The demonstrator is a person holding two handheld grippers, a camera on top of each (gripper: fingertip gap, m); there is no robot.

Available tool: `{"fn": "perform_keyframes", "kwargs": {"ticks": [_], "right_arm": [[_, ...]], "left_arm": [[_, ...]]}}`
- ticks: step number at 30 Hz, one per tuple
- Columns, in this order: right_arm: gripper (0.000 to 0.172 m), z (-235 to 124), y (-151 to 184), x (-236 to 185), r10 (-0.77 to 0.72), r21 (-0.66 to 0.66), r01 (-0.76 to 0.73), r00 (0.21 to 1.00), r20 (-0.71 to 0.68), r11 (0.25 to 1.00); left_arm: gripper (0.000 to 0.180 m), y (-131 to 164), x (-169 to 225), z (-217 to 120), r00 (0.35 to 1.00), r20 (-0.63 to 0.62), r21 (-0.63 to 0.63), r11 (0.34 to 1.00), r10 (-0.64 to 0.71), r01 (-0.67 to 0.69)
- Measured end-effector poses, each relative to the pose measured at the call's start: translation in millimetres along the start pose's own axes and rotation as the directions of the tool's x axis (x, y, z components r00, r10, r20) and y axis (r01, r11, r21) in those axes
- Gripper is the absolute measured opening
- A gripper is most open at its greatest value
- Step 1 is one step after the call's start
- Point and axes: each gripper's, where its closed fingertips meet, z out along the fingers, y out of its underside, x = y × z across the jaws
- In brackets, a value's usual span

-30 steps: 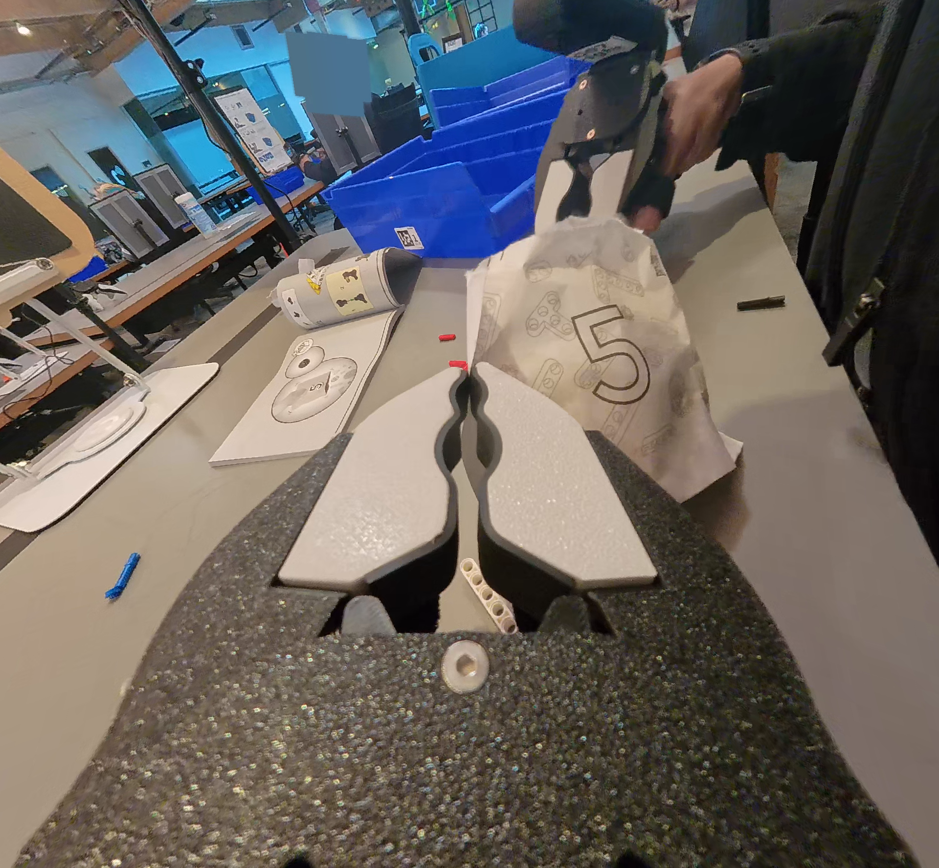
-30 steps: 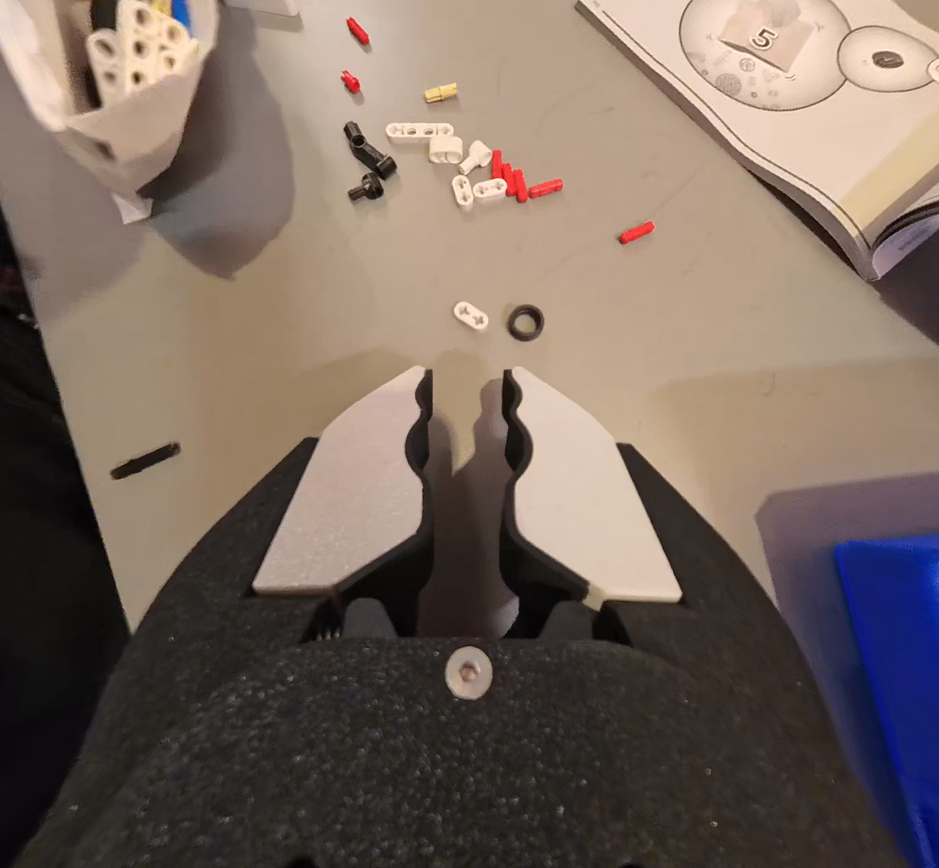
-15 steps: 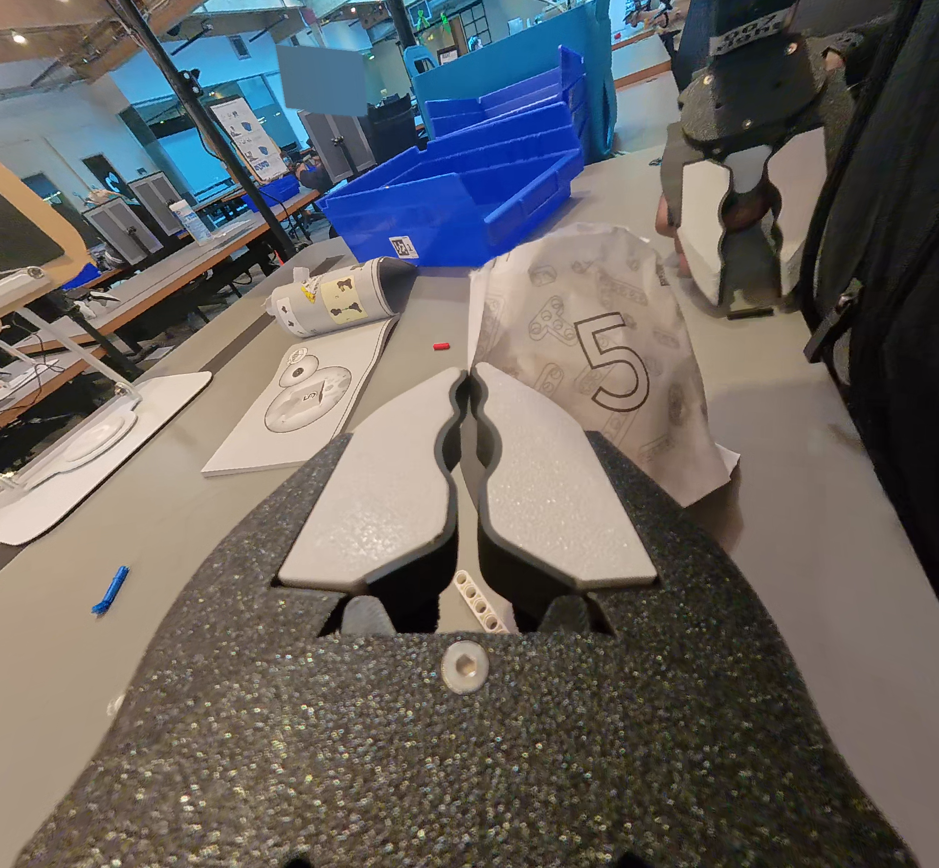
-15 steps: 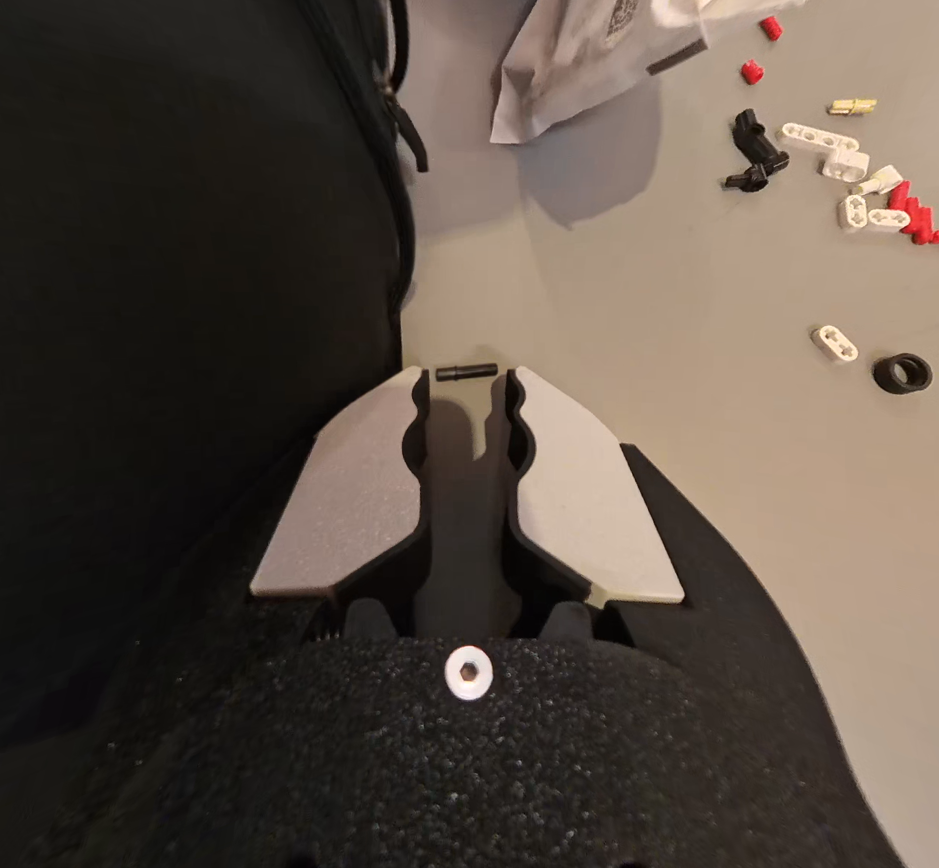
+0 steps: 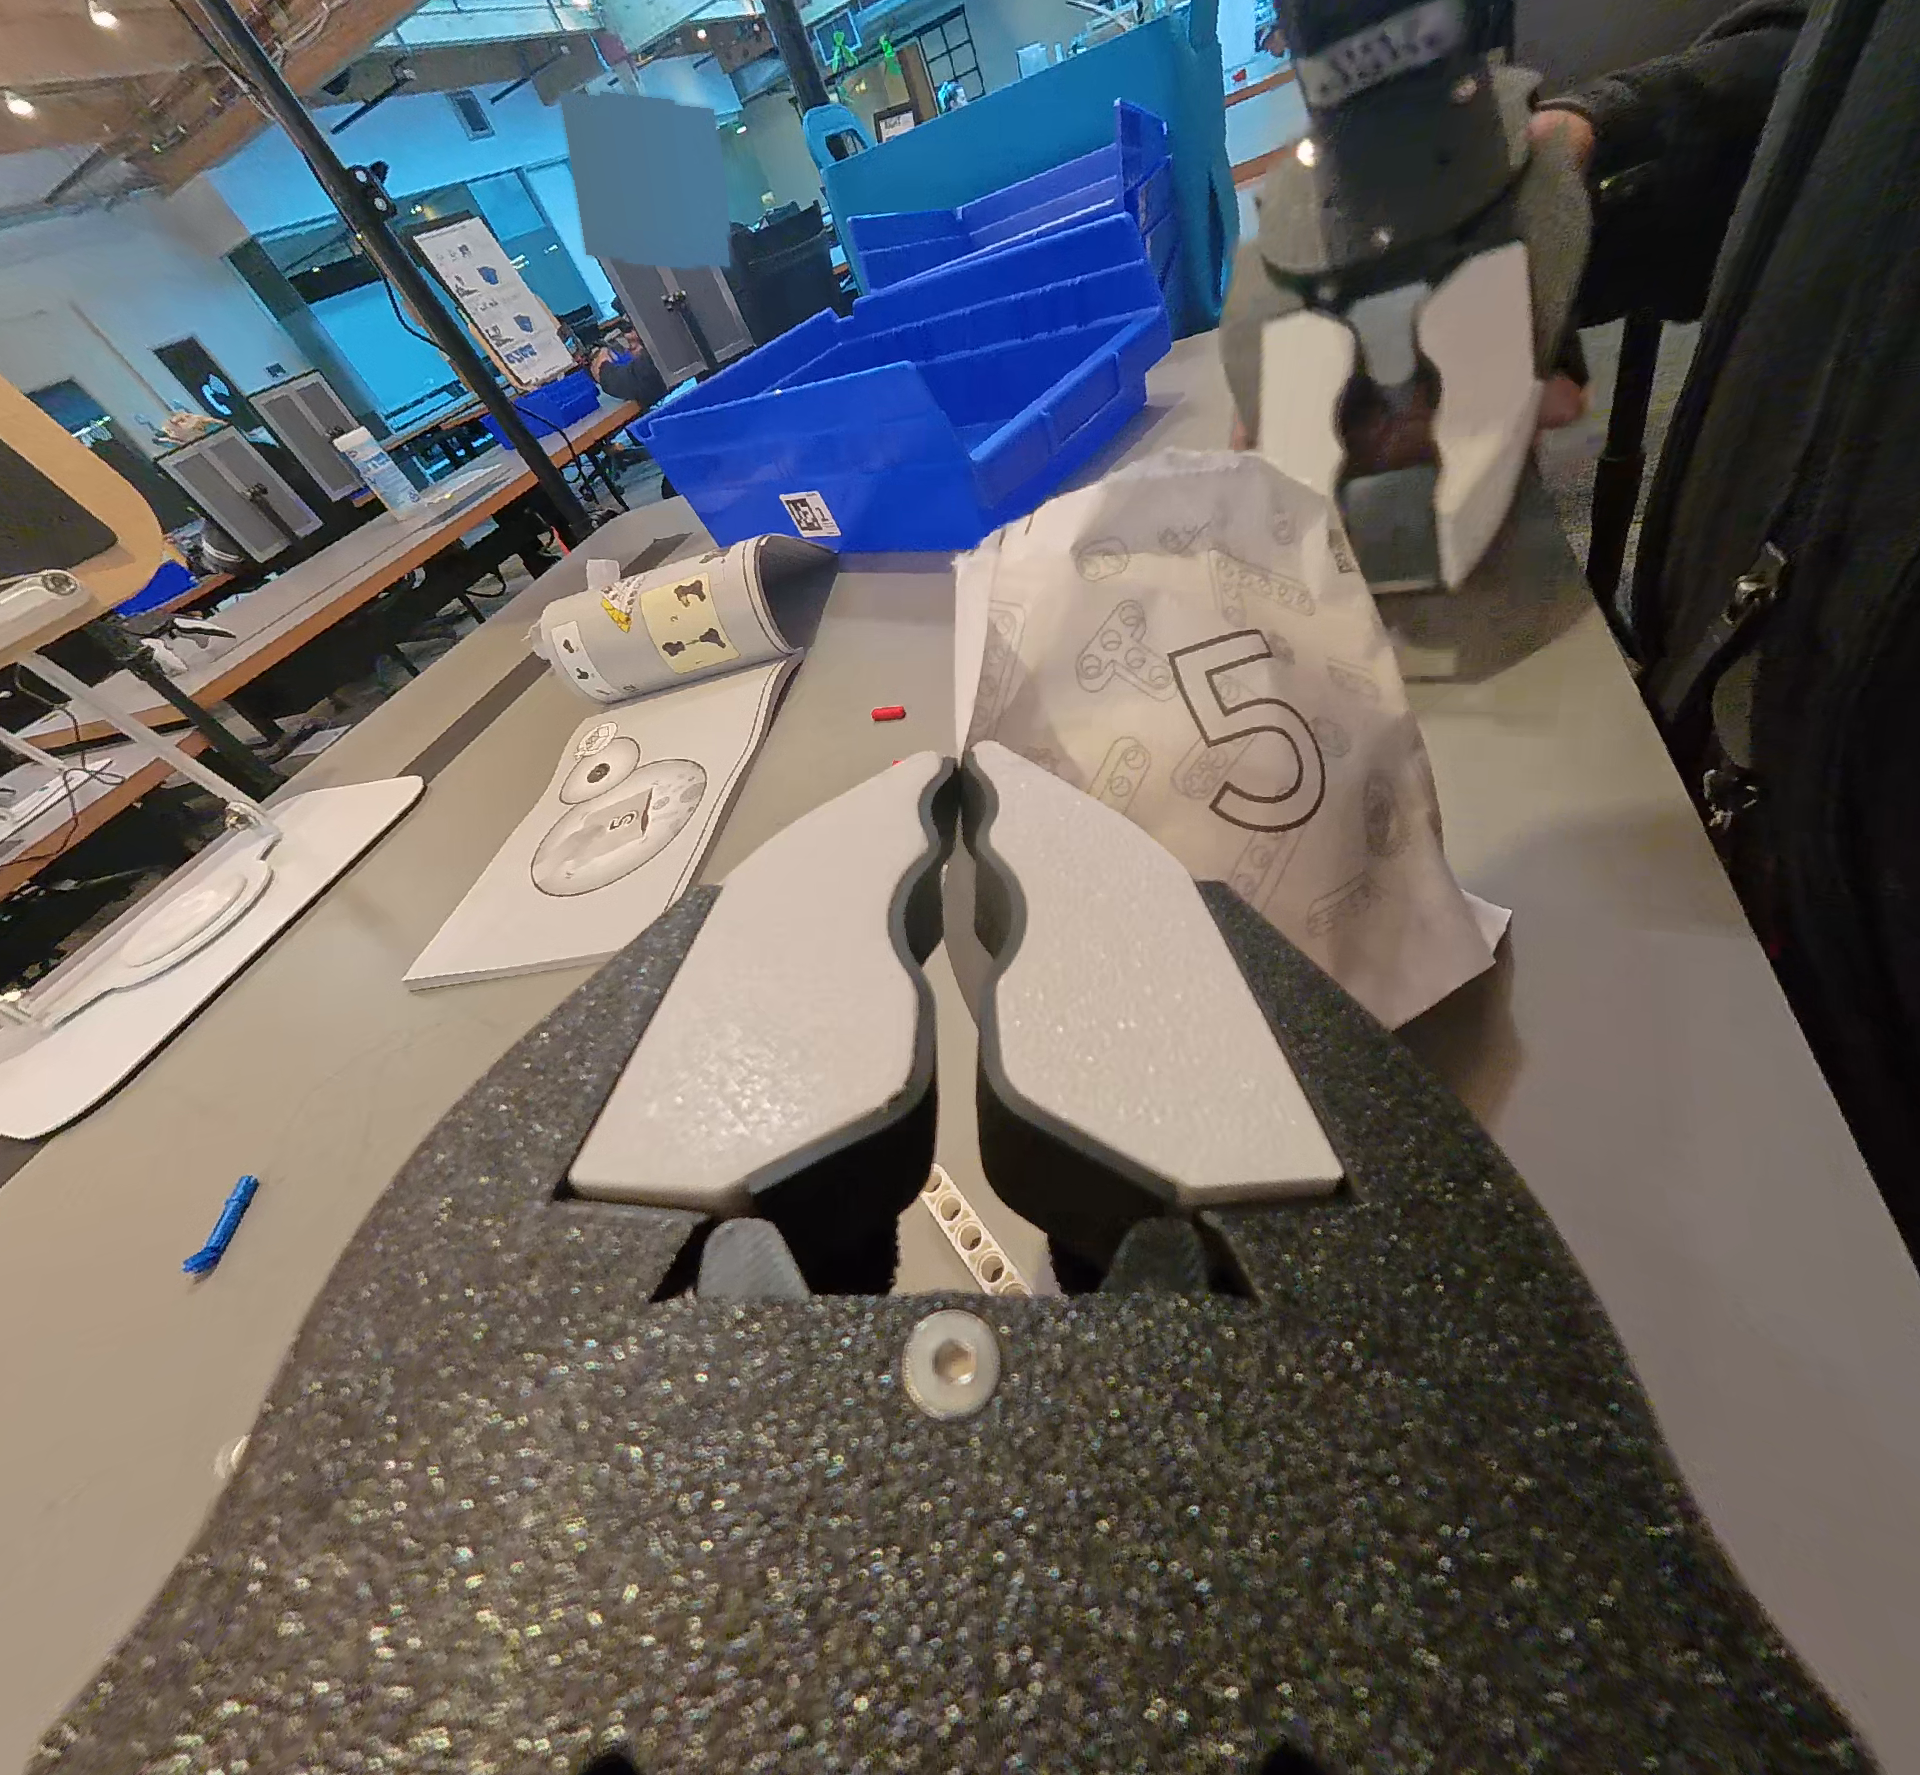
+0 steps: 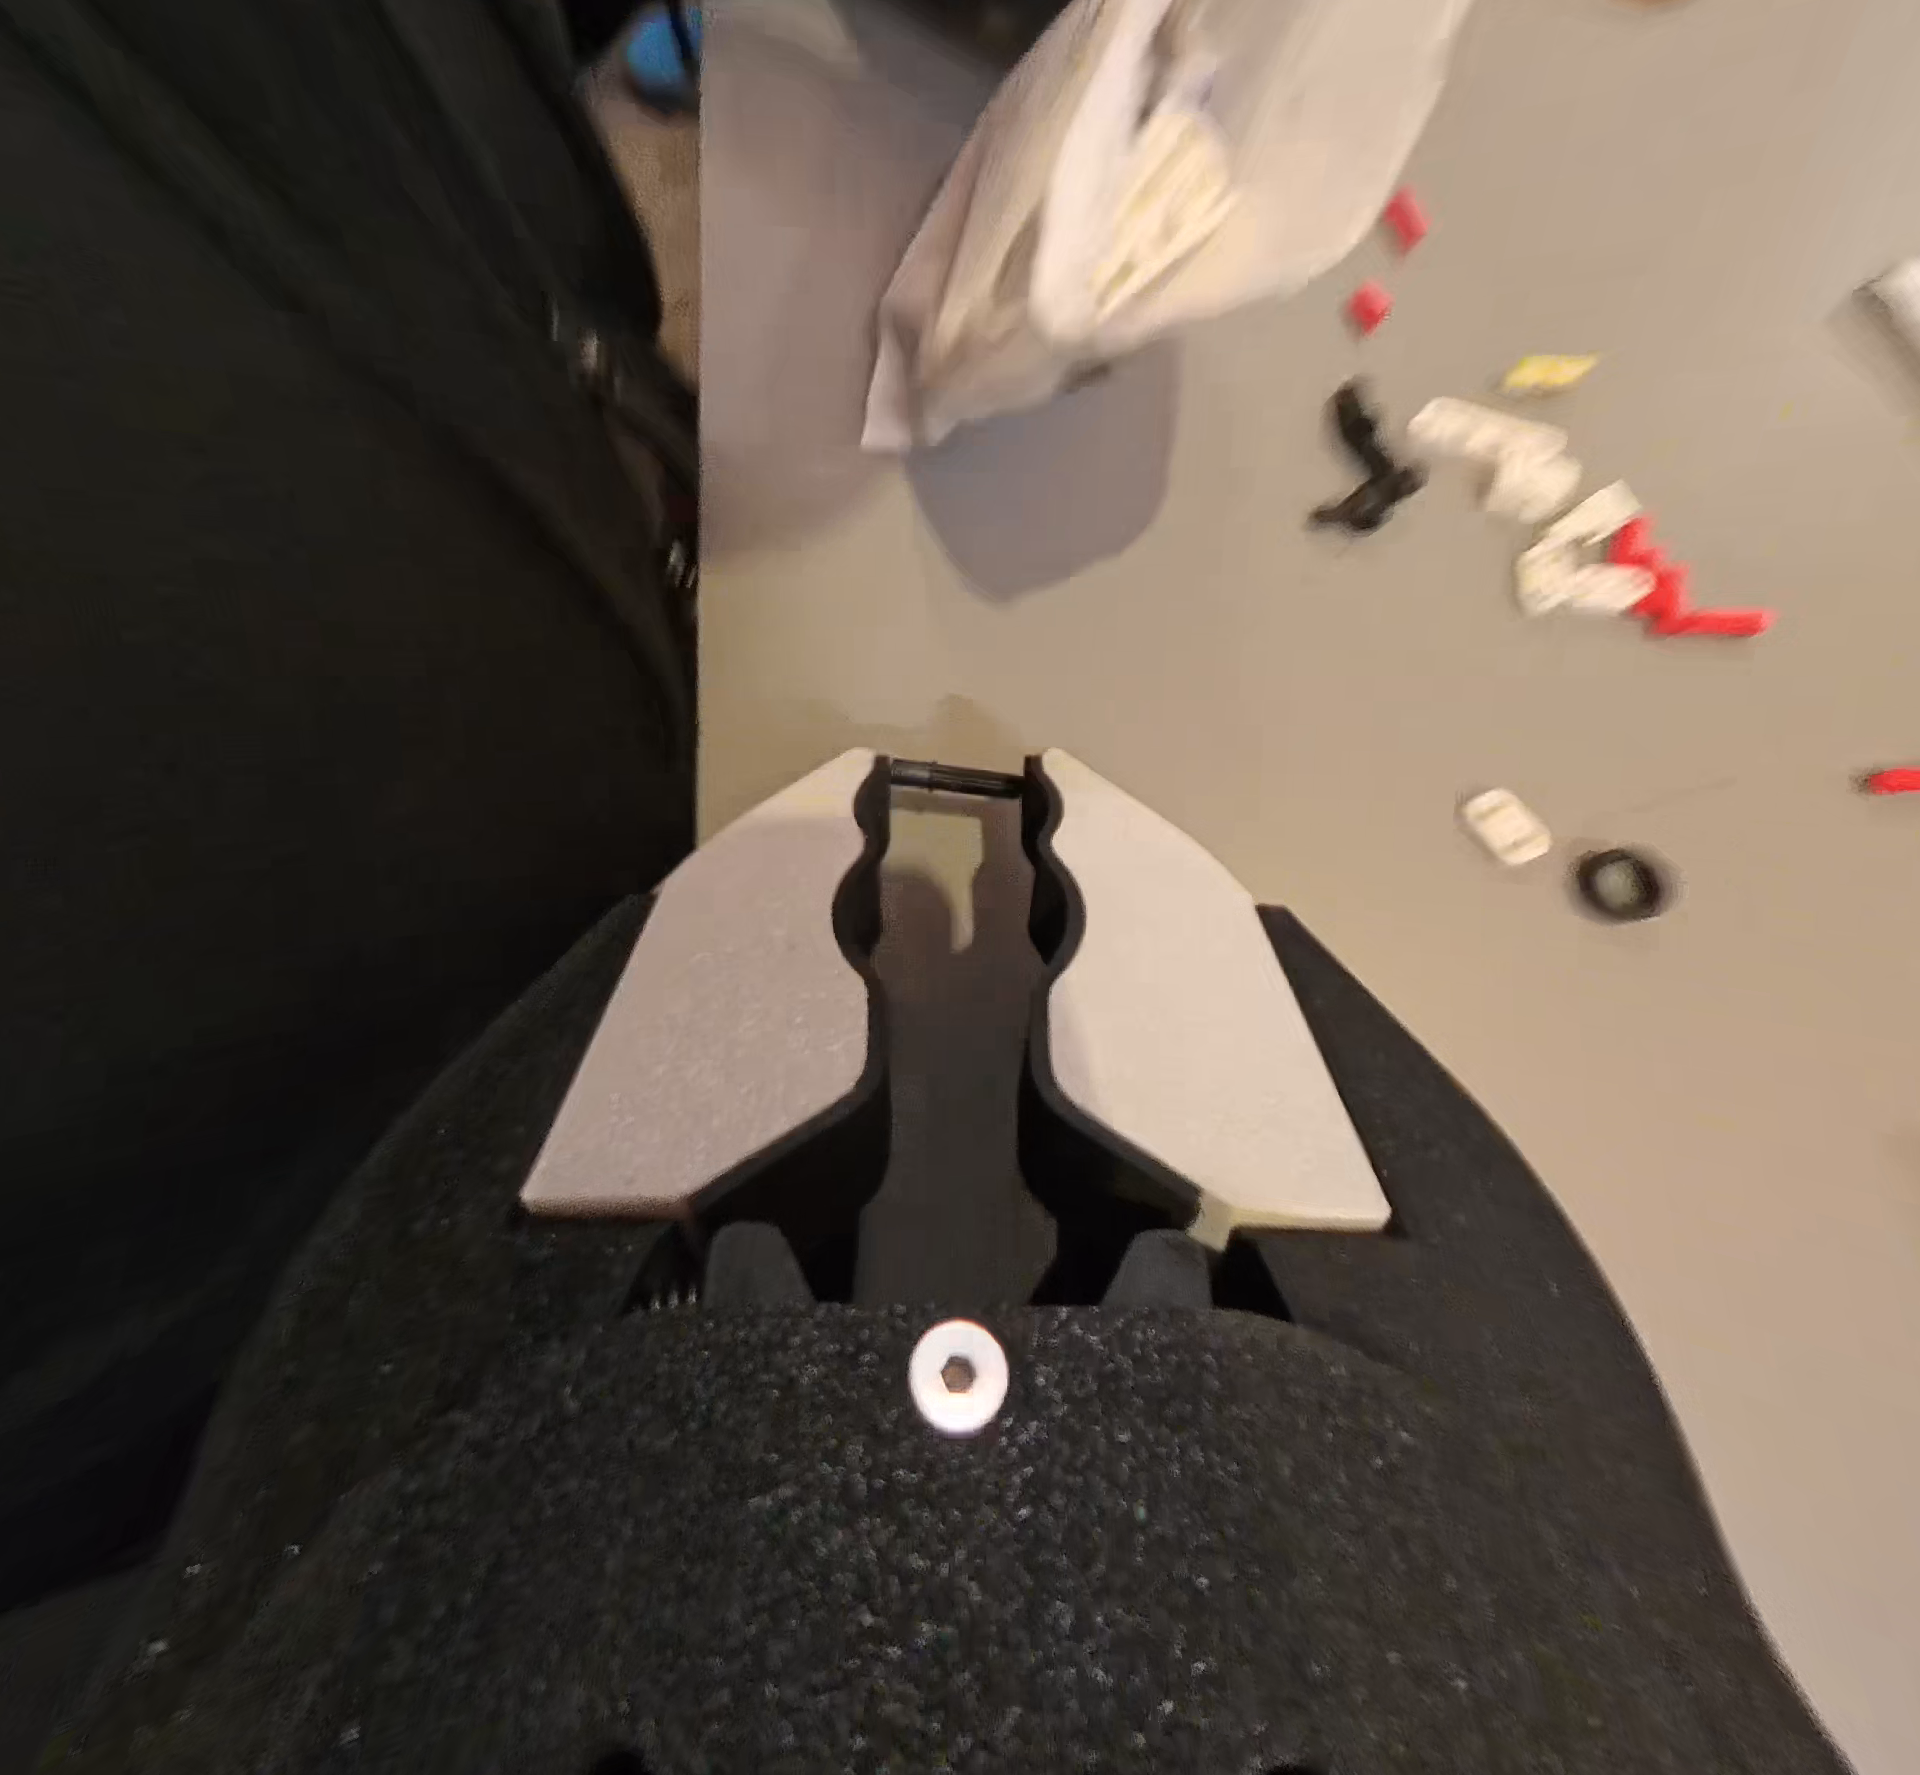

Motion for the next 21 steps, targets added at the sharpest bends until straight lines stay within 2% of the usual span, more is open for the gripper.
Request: {"fn": "perform_keyframes", "kwargs": {"ticks": [3,5,10,14,18,21], "right_arm": [[0.024,-16.9,-54.2,18.8,0.015,0.209,-0.015,1.0,0.002,0.978],[0.024,-19.3,-82.8,24.6,0.003,0.296,-0.009,1.0,0.02,0.955],[0.025,5.6,-95.2,37.4,-0.079,0.242,0.084,0.996,-0.031,0.967],[0.034,3.6,-80.2,51.3,-0.056,0.211,0.067,0.997,-0.057,0.975],[0.033,-5.2,-16.1,93.6,0.01,0.021,-0.007,0.984,-0.179,1.0],[0.032,0.0,16.2,101.0,0.033,-0.086,-0.046,0.988,-0.152,0.995]], "left_arm": [[0.001,-0.2,0.9,0.3,1.0,-0.006,0.002,1.0,0.0,0.0],[0.001,-0.2,1.9,0.5,1.0,-0.011,0.002,1.0,0.003,-0.003],[0.0,-1.0,2.6,-0.6,1.0,-0.013,0.006,1.0,0.008,-0.008],[0.001,-0.5,2.4,-0.6,1.0,-0.012,0.002,1.0,0.011,-0.011],[0.001,-0.7,2.7,-1.0,1.0,-0.014,0.001,1.0,0.012,-0.012],[0.0,-1.3,3.1,-0.3,1.0,-0.02,0.002,1.0,0.011,-0.011]]}}
